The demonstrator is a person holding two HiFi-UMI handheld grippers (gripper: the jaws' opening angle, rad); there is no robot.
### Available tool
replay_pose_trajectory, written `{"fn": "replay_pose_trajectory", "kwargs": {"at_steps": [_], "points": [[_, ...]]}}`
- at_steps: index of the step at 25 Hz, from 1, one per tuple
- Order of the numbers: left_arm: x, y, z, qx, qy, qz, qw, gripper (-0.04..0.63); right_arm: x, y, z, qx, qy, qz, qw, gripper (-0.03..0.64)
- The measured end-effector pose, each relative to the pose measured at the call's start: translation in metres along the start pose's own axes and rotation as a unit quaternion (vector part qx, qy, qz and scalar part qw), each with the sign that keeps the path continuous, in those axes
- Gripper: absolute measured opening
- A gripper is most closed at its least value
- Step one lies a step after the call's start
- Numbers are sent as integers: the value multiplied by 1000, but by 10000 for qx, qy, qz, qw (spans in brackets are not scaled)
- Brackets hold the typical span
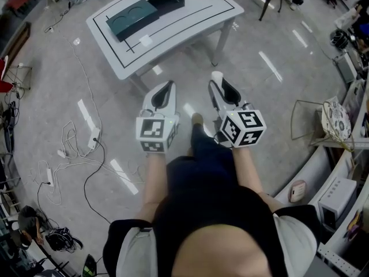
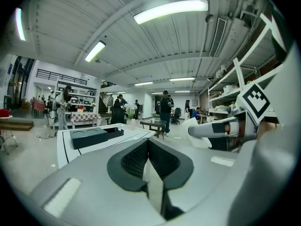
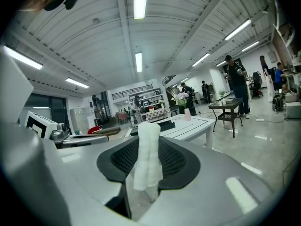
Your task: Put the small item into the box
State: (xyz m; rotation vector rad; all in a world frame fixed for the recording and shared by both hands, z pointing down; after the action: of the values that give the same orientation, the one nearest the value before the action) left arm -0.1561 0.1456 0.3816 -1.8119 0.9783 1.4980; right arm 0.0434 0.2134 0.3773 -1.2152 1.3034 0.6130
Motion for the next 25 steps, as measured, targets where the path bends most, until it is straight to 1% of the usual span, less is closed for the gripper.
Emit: {"fn": "replay_pose_trajectory", "kwargs": {"at_steps": [16, 25], "points": [[13, 8, -66, 44, 3, 65, 10000, 11, 28, -45, -45, 102, 83, 75, 9999, 126], [20, 17, -96, 162, 13, 68, 9998, 11, 42, -66, -72, 187, 86, 84, 9998, 126]]}}
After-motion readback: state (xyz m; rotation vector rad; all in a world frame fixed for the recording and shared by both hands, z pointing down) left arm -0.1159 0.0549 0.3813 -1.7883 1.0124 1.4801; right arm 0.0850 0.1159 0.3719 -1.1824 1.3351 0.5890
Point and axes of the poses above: the fingertips, and each gripper's own axes: z backward along the fingers, y to its left, x out of its top, the point moved 9 cm from there along z, backward along the fingers, and after that the axes turned 13 degrees about x, right-handed, at the moved point
